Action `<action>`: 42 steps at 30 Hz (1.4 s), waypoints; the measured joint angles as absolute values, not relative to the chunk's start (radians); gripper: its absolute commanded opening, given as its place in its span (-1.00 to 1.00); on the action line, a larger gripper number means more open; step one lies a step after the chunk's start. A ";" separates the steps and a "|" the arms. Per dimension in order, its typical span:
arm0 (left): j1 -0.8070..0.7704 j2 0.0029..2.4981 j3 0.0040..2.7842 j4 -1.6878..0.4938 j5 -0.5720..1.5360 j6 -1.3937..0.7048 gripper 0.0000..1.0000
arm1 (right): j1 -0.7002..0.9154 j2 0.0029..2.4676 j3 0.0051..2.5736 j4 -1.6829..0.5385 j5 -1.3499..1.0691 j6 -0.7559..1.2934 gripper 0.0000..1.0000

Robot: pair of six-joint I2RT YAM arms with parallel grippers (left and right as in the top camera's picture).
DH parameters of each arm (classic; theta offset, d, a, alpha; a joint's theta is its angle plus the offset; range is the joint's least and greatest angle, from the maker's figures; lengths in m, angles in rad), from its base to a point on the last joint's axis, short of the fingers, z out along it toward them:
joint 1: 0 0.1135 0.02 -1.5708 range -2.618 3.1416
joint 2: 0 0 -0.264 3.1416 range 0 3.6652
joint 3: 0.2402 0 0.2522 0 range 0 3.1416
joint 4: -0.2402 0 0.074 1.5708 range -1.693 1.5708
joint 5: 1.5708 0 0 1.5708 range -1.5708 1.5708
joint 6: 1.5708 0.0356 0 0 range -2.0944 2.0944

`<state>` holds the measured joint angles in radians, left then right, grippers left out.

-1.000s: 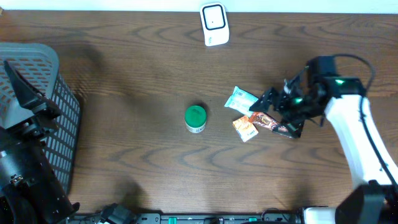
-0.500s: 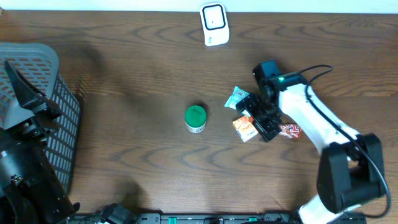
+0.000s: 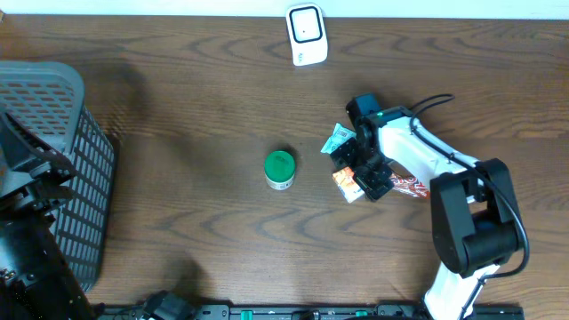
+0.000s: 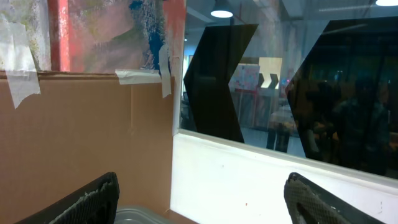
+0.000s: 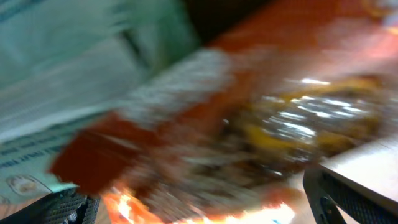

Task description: Scan the item barcode

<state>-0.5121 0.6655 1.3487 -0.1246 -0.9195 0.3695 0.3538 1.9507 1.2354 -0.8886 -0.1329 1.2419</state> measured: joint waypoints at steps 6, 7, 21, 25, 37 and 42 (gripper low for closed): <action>-0.513 0.665 1.347 -0.125 -0.920 0.367 0.71 | 0.397 1.970 1.250 -0.879 -0.115 1.200 0.63; -0.512 0.666 1.347 -0.125 -0.920 0.366 0.70 | 0.400 1.970 1.250 -0.879 -0.114 1.195 0.57; -0.502 0.664 1.347 -0.128 -0.919 0.366 0.70 | 0.398 1.972 1.263 -0.894 -0.136 0.842 0.35; -0.453 0.653 1.346 -0.136 -0.915 0.366 0.70 | 0.378 1.995 1.308 -0.923 -0.194 0.688 0.36; -0.241 0.578 1.245 -0.179 -0.770 0.347 0.70 | 0.299 2.005 1.498 -1.359 -0.476 0.458 0.34; -0.158 0.553 1.163 -0.180 -0.678 0.340 0.70 | 0.283 2.005 1.499 -1.436 -0.501 0.404 0.42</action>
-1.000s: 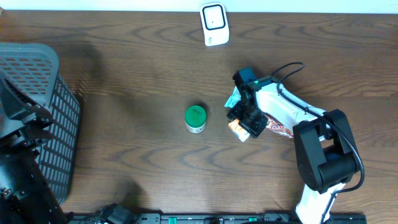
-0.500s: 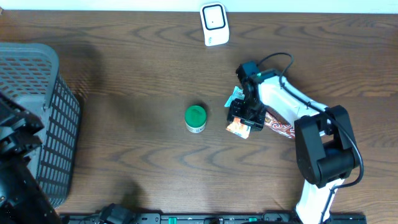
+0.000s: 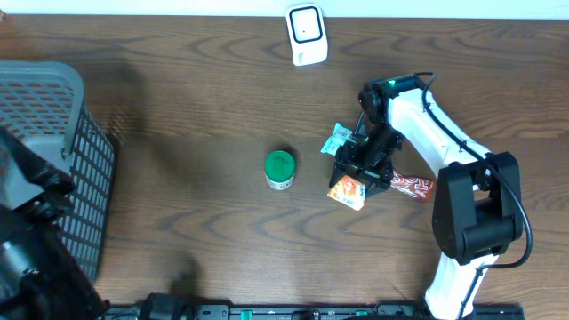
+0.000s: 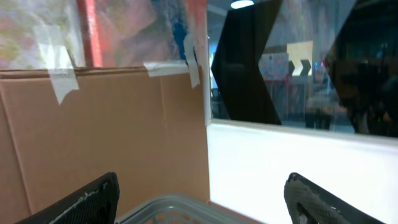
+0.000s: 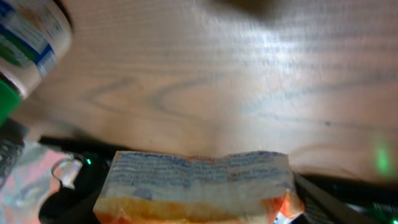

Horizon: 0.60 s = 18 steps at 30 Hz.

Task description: Scan the item barcode

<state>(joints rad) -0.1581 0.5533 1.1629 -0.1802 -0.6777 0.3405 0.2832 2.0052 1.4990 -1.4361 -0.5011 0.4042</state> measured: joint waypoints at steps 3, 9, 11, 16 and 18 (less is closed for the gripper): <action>-0.107 0.537 1.116 -0.181 -0.620 0.340 0.70 | 0.282 2.005 1.499 -1.489 -0.522 0.369 0.43; -0.004 0.505 1.062 -0.183 -0.501 0.340 0.70 | 0.282 2.005 1.499 -1.579 -0.600 0.302 0.40; 0.009 0.502 1.062 -0.183 -0.476 0.334 0.70 | 0.282 2.005 1.499 -1.583 -0.630 0.294 0.41; 0.012 0.501 1.062 -0.183 -0.446 0.321 0.71 | 0.282 2.005 1.499 -1.517 -0.649 0.284 0.99; 0.012 0.501 1.063 -0.183 -0.442 0.317 0.70 | 0.282 2.005 1.499 -1.460 -0.595 0.302 0.99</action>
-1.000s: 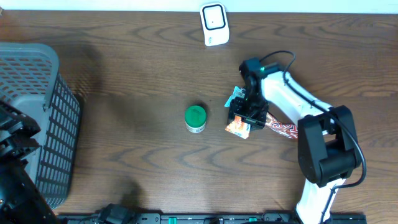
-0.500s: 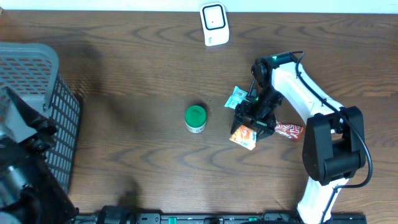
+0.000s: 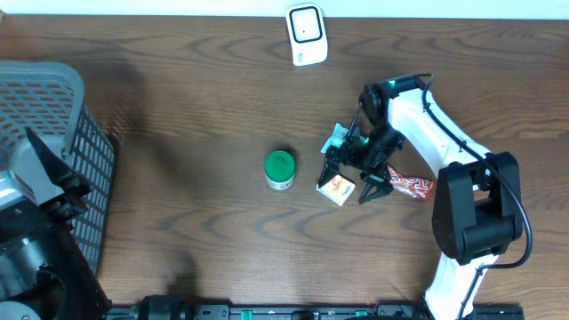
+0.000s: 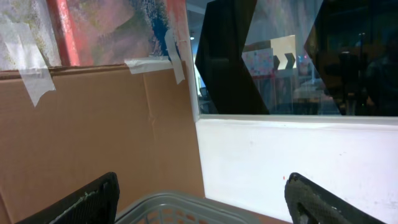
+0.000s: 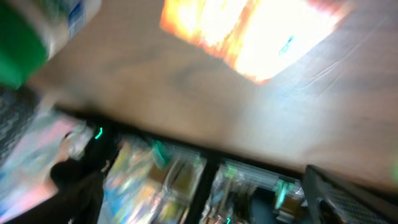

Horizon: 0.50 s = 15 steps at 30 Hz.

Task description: Scan the item barcode

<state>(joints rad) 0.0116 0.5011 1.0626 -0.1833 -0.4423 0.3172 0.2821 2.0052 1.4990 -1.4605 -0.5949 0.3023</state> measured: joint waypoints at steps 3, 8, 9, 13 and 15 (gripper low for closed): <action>0.012 0.501 1.062 -0.183 -0.439 0.315 0.70 | 0.283 2.005 1.499 -1.394 -0.492 0.358 0.98; 0.012 0.501 1.062 -0.185 -0.439 0.313 0.70 | 0.308 2.005 1.500 -1.274 -0.395 0.447 0.98; 0.011 0.501 1.062 -0.185 -0.439 0.312 0.70 | 0.318 2.005 1.500 -1.258 -0.374 0.472 0.93; 0.011 0.501 1.062 -0.186 -0.439 0.311 0.71 | 0.378 2.005 1.501 -1.225 -0.250 0.616 0.43; 0.012 0.501 1.062 -0.186 -0.439 0.311 0.70 | 0.416 2.005 1.501 -1.196 -0.176 0.687 0.01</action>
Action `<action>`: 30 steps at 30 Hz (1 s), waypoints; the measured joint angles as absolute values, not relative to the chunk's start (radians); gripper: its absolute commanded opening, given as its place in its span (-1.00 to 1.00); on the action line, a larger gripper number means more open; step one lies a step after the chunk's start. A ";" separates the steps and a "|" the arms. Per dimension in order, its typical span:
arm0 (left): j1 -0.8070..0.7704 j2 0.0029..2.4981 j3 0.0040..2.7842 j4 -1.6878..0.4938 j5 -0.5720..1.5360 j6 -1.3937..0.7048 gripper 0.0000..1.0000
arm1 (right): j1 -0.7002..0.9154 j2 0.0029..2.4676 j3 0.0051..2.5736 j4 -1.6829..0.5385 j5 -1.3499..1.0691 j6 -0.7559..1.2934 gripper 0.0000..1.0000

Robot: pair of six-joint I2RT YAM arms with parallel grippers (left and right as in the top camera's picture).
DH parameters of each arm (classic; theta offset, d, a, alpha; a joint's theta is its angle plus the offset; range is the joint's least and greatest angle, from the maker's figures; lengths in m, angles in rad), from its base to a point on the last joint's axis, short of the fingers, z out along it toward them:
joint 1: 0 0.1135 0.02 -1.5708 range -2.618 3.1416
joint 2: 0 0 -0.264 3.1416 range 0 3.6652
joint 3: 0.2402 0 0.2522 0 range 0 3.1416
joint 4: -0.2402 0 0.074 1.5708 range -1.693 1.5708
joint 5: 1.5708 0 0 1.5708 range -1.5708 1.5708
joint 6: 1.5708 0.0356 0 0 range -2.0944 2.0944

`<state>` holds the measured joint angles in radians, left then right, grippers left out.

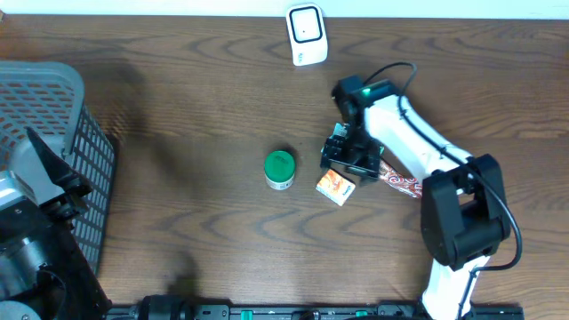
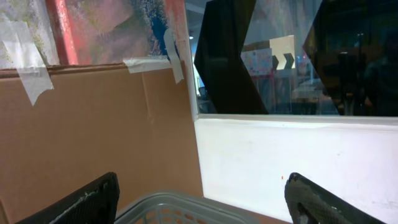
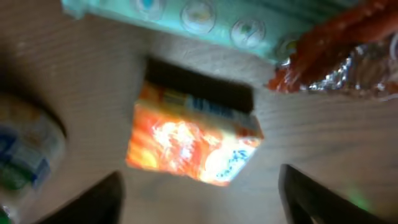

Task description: Scan the item barcode

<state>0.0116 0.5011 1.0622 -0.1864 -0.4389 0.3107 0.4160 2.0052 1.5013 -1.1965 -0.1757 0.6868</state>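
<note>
An orange snack box (image 1: 335,187) lies flat on the wood table, right of a green-lidded can (image 1: 279,169). In the right wrist view the box (image 3: 193,144) sits just ahead of my right gripper (image 3: 200,180), which is open and holds nothing. From overhead that gripper (image 1: 351,158) hangs over a teal packet (image 1: 339,135), just behind the box. The white scanner (image 1: 307,34) stands at the far edge. My left gripper (image 2: 200,186) is open at the near left, facing a wall.
A red foil wrapper (image 1: 400,180) lies right of the box, under the right arm. A grey mesh basket (image 1: 53,116) fills the left side, its rim (image 2: 180,208) just below the left fingers. Bare wood lies between can and basket.
My right gripper has moved from beside the orange box toward the far side, now over the teal packet and looking down on the box. The box lies where it was. The left arm is still.
My right gripper was down among the packets at the orange box. Then it held the box off the table. Then it stood open with the box lying slightly further left. Now it hangs open just behind the box.
</note>
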 measured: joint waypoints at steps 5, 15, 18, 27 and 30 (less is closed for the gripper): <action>0.011 0.501 1.062 -0.190 -0.439 0.310 0.70 | 0.453 2.005 1.502 -1.158 -0.071 0.757 -0.42; 0.012 0.501 1.062 -0.195 -0.439 0.310 0.70 | 0.441 2.005 1.423 -1.089 0.095 0.791 -0.50; 0.012 0.501 1.063 -0.198 -0.439 0.311 0.70 | 0.433 2.006 1.340 -1.014 0.087 0.796 -0.59; 0.012 0.501 1.062 -0.199 -0.439 0.310 0.70 | 0.440 1.985 1.254 -1.008 -0.119 0.807 -0.93; 0.012 0.501 1.062 -0.199 -0.439 0.310 0.70 | 0.456 1.988 1.240 -1.031 -0.234 0.807 -0.86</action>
<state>0.0116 0.5011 1.0622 -0.1989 -0.4385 0.3103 0.4561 1.9881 1.2404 -1.0306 -0.2340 0.8066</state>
